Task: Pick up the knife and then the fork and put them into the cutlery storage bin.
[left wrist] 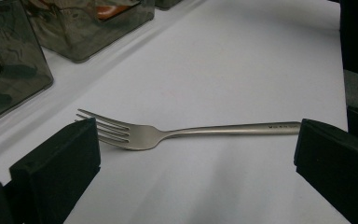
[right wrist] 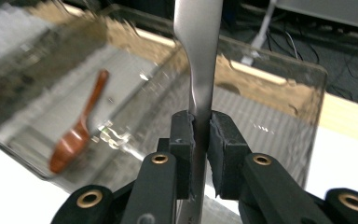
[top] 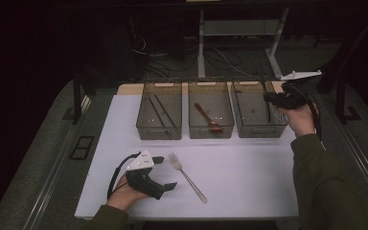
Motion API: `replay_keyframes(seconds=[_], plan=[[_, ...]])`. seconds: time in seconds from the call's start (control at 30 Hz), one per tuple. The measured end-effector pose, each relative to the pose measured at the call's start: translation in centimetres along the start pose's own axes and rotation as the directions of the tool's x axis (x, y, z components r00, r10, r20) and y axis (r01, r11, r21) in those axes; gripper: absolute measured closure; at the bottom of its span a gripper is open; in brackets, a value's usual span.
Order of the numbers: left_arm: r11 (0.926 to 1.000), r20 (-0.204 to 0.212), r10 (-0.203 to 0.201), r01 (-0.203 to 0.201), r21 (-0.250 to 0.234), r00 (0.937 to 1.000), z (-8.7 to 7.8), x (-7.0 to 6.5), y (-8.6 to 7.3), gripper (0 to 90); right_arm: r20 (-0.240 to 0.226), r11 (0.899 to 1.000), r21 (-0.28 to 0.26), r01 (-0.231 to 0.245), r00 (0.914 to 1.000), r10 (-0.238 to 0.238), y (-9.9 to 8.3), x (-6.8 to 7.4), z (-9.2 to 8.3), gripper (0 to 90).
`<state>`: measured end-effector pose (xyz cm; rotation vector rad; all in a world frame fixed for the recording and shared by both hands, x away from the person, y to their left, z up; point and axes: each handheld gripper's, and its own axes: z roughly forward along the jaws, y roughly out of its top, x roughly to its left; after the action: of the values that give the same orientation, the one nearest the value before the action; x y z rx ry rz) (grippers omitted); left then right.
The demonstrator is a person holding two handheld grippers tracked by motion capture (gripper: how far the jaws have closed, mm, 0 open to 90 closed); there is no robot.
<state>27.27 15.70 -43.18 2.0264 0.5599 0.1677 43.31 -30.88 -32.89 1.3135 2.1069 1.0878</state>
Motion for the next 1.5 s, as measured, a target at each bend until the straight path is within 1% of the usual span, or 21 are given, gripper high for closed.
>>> replay_keyframes(seconds=[0.07,0.17,0.33,0.4,0.57,0.67,0.77,0.87,0.93,1.07,1.2,1.3,1.4,1.43,1.5], plan=[[1.0000,0.001,0.000,0.000,0.000,1.0000,0.0,0.0,0.0,0.0,0.018,1.000,0.027,0.001,0.9998,-0.001,-0.3,-0.4,0.4,80.3],[1.0000,0.001,0.000,0.000,0.001,1.0000,0.0,0.0,0.0,0.0,0.041,0.999,0.047,-0.005,0.9992,0.003,-0.8,-1.0,0.9,80.3],[1.0000,0.002,0.001,-0.001,0.000,1.0000,0.1,-0.1,0.0,0.0,0.069,0.995,0.095,0.008,0.9975,-0.015,-1.7,-1.7,1.5,80.2],[1.0000,0.001,0.000,0.000,-0.001,1.0000,0.1,0.0,0.0,0.0,0.070,0.993,0.116,0.004,0.9974,-0.013,-2.1,-2.0,1.8,80.3],[1.0000,0.002,0.003,-0.003,0.005,1.0000,0.1,0.0,0.0,0.0,0.092,0.986,0.167,0.007,0.9955,-0.022,-3.3,-2.4,2.7,80.2],[1.0000,0.002,0.003,-0.003,0.004,1.0000,0.1,0.0,0.0,0.0,0.091,0.982,0.188,0.001,0.9956,-0.018,-3.7,-2.6,3.2,80.1],[1.0000,0.003,0.003,-0.003,0.009,1.0000,0.1,0.0,0.0,0.0,0.089,0.978,0.207,0.007,0.9957,-0.026,-3.8,-2.5,3.6,80.1],[0.9999,0.004,0.004,-0.004,0.011,1.0000,0.1,0.0,0.0,0.0,0.091,0.975,0.223,0.011,0.9953,-0.032,-3.9,-2.4,4.2,80.1],[1.0000,0.003,0.005,-0.005,0.007,1.0000,0.1,0.0,0.0,0.0,0.094,0.973,0.232,0.003,0.9952,-0.025,-4.0,-2.3,4.5,80.1],[1.0000,0.003,0.003,-0.003,0.003,1.0000,0.1,0.0,0.0,0.0,0.102,0.971,0.241,0.008,0.9942,-0.034,-3.9,-2.2,4.9,80.1],[1.0000,0.004,0.005,-0.005,0.008,1.0000,0.1,0.0,0.0,0.0,0.105,0.969,0.245,0.004,0.9940,-0.031,-3.9,-2.1,5.2,79.9],[1.0000,0.004,0.002,-0.002,0.001,1.0000,0.1,0.0,0.0,0.0,0.105,0.968,0.250,0.004,0.9940,-0.031,-3.9,-2.0,5.4,79.1],[1.0000,0.004,0.004,-0.004,0.006,1.0000,0.1,0.0,0.0,0.0,0.092,0.967,0.254,0.009,0.9952,-0.034,-4.0,-1.8,5.6,77.4],[1.0000,0.003,0.003,-0.003,0.005,1.0000,0.1,0.0,0.0,0.0,0.086,0.967,0.256,0.008,0.9958,-0.031,-4.0,-1.8,5.7,79.3],[1.0000,0.003,0.003,-0.003,0.006,1.0000,0.1,0.0,0.0,0.0,0.071,0.969,0.248,0.003,0.9972,-0.021,-4.0,-1.7,5.7,78.1]])
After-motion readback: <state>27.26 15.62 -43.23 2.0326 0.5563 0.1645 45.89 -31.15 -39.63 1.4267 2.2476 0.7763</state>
